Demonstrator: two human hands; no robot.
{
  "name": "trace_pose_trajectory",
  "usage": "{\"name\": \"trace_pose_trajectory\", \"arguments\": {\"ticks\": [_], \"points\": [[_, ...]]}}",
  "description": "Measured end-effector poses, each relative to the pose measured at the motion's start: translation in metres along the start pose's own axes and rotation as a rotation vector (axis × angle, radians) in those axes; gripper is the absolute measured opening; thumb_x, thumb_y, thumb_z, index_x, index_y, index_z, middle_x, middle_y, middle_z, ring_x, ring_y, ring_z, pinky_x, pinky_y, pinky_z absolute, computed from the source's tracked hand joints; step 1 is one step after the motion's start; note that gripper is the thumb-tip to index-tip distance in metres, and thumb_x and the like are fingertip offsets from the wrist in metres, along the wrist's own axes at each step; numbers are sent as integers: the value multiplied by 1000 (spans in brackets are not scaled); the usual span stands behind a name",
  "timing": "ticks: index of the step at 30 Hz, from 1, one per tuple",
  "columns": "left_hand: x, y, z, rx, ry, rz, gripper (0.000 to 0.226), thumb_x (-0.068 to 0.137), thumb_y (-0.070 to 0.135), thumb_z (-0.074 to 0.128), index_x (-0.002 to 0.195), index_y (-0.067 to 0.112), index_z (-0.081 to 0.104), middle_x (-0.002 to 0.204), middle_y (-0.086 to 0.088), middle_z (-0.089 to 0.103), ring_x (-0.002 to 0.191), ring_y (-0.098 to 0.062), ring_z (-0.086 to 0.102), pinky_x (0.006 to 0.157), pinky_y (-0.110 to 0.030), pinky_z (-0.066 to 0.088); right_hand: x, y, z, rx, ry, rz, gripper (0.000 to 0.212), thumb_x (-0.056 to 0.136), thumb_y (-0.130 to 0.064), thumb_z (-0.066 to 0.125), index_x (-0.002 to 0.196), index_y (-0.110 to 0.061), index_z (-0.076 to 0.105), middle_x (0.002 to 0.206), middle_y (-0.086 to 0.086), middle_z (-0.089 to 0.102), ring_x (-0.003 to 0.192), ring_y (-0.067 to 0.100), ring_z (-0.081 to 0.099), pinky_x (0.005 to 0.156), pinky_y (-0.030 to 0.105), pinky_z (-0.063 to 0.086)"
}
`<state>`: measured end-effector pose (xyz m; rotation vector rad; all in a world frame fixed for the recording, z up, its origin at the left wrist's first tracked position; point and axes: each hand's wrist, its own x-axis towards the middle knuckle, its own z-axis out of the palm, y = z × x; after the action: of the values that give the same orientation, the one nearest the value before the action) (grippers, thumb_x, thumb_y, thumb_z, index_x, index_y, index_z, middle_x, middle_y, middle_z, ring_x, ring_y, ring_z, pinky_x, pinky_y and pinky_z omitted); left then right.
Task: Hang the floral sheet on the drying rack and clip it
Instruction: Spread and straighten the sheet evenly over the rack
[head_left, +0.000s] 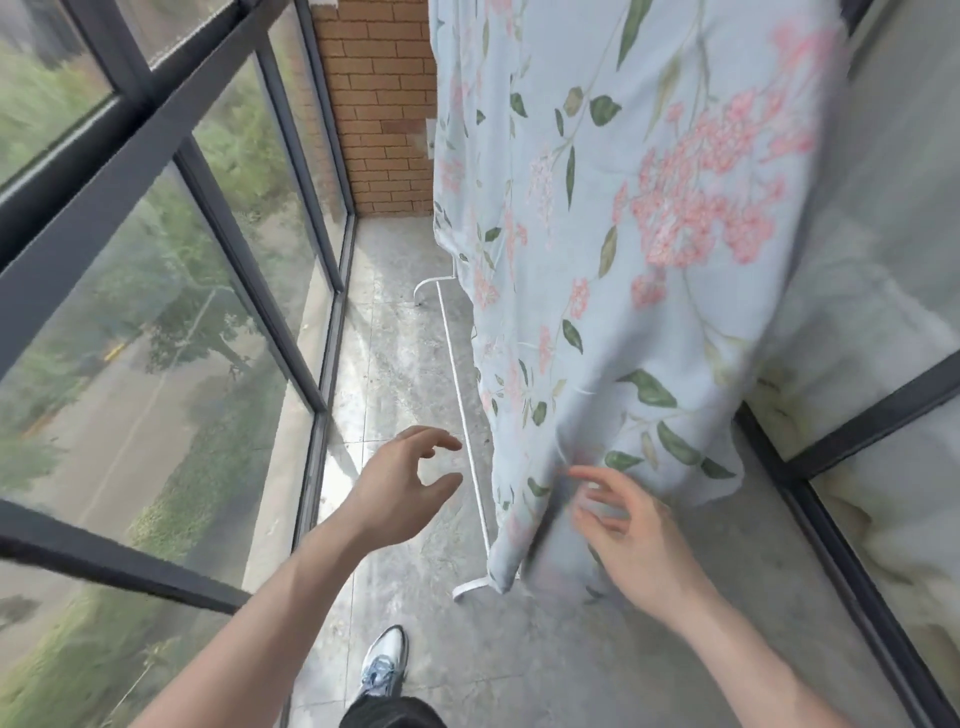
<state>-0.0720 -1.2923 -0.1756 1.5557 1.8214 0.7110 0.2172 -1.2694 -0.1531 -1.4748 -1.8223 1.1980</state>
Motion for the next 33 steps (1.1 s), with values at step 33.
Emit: {"name": "trace_pose_trajectory", "arguments": {"ticks": [33], "points": [[-49,278,29,-173,623,-3,26,91,44,70,117,42,70,116,22,72,106,0,69,87,-23,55,87,-62,-242,171,2,-624,31,87,-25,79,113,-30,63,116,-13,68,79,17,70,65,25,54]]}}
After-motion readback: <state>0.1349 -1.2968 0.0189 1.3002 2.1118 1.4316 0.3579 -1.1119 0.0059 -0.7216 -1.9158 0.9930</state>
